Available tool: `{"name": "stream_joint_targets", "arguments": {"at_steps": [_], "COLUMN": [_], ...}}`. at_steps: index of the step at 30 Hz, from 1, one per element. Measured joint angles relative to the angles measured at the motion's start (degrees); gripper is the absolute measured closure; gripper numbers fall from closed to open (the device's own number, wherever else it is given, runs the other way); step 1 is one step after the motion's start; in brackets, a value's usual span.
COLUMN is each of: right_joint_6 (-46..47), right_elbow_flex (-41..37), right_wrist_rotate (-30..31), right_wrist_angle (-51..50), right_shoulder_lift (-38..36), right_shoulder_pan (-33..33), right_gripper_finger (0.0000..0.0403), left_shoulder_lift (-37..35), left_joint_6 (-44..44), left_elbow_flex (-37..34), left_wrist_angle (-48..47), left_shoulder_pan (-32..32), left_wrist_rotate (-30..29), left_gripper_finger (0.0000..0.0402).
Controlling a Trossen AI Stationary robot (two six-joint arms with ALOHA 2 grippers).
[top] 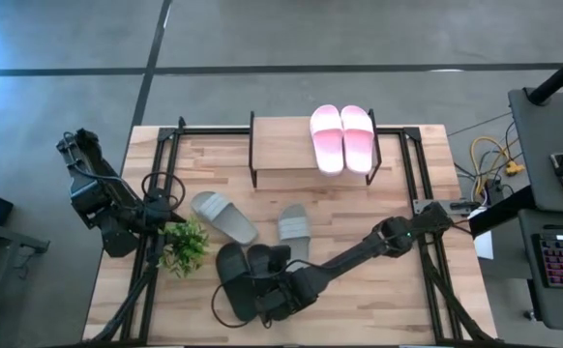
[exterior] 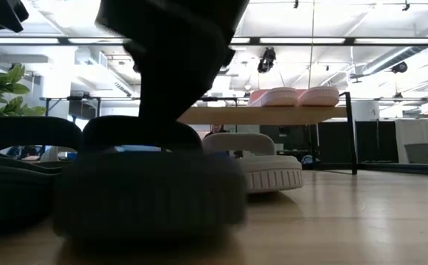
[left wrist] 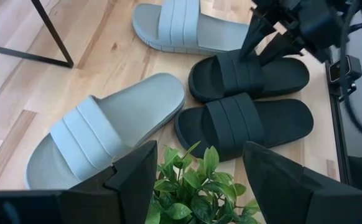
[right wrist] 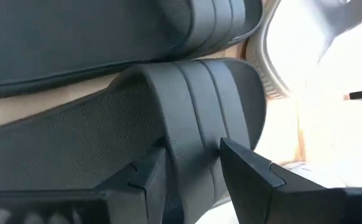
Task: Pick and place slides into the shelf
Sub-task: Put the right black slide on the shelf
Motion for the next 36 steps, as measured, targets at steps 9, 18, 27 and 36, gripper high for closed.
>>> {"name": "stream_joint_targets", "arguments": {"at_steps": [9,18,27,36], "right_joint_6": [-1.39,1.49,9.41,17.68], "right_elbow_flex": [0.0,0.56,6.18,8.63], "right_wrist_rotate": [0.12,-0.77,0.81,18.17], "right_wrist_angle": [1.11,0.71,-1.89,-9.94], "right_shoulder_lift": [0.01,-0.12,-3.35,-12.33], "right_shoulder_pan": [-1.77,-2.9,-3.07,-3.67], "right_gripper_finger": [0.0342,0.039,0.0391,0.039], "left_shoulder_lift": [0.0,0.0,0.0,-0.01], "left_joint_6": [-0.02,-0.04,0.11,0.61], "left_elbow_flex": [0.0,0.0,0.0,-0.02], "left_wrist_angle": [0.01,0.01,0.01,-0.05], "left_shoulder_pan": [0.0,0.0,0.0,0.0], "left_wrist_rotate": [-0.02,-0.02,-0.13,-1.81], "left_gripper_finger": [0.0178,0.0178,0.0178,0.0178]}}
